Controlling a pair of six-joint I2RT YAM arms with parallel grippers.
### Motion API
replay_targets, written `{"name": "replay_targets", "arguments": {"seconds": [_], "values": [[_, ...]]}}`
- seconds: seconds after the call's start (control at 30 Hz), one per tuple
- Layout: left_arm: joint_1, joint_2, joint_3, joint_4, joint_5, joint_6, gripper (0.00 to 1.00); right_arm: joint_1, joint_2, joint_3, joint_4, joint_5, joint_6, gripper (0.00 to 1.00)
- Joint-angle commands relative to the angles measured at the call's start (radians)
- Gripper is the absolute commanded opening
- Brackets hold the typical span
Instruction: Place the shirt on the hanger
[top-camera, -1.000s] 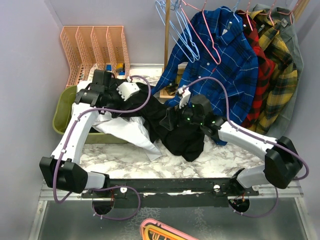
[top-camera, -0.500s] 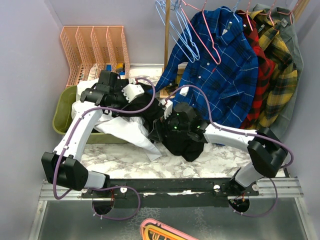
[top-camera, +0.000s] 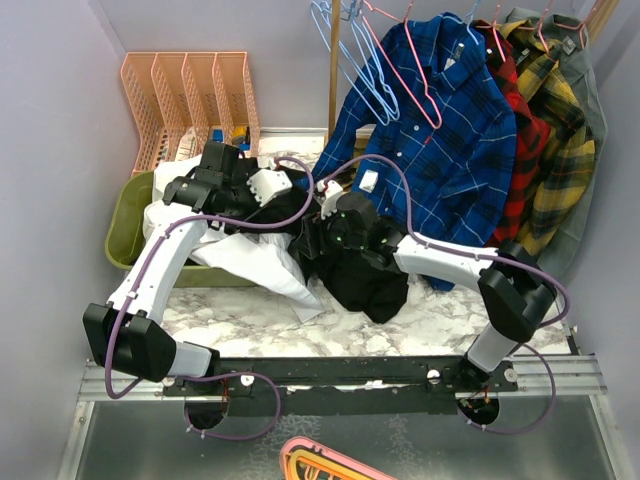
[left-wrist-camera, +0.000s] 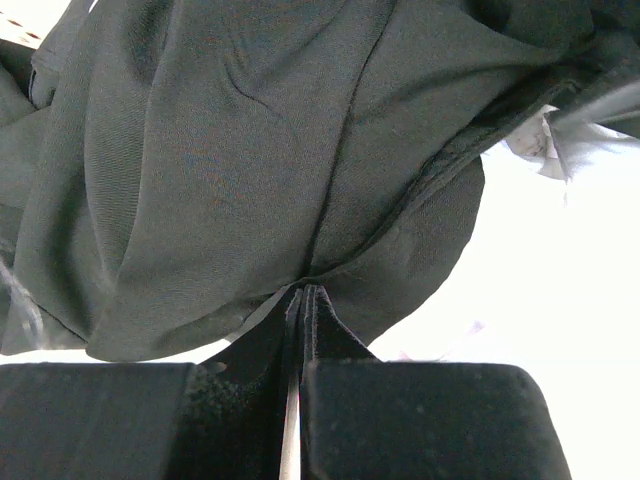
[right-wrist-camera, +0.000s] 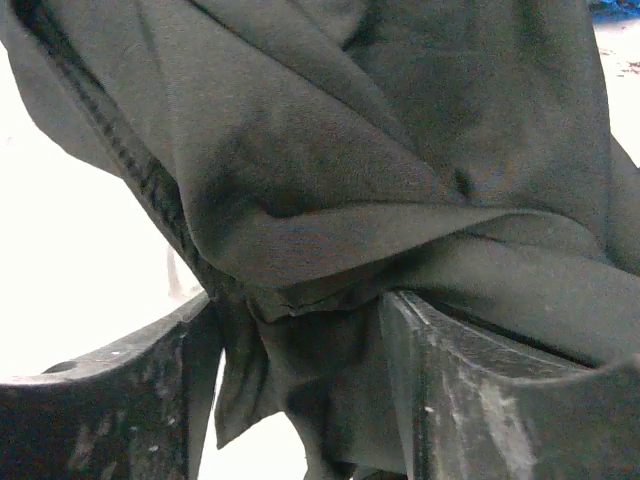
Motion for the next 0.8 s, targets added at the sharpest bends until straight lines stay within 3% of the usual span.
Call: {"name": "replay_targets", "arguments": {"seconds": [0.0,0.17,0.2,0.23,0.4,0.77], "values": [[-0.009,-0.007,-0.006,-0.009,0.012,-0.006,0.00,0.002,0.046,0.037,-0.018,0.057,0.012,0.59],[-0.010,-0.005,-0.004,-0.037,0.054,0.002,0.00,0.002,0.026,0.016,0.017,0.044,0.013,0.22],[-0.011,-0.005,-0.003,-0.046,0.064,0.006,0.00,0.002,0.022,0.017,0.014,0.051,0.014,0.09],[-0.012,-0.004,-0.001,-0.050,0.072,0.011,0.00,0.002,0.022,0.025,0.002,0.056,0.011,0.02],[-0.018,-0.009,0.052,-0.070,0.086,0.017,0.00,0.002,-0.019,0.095,-0.097,0.056,-0.030,0.01],[-0.024,-0.016,0.345,-0.198,0.228,0.014,0.00,0.002,-0.207,0.334,-0.400,-0.002,-0.135,0.01]]}}
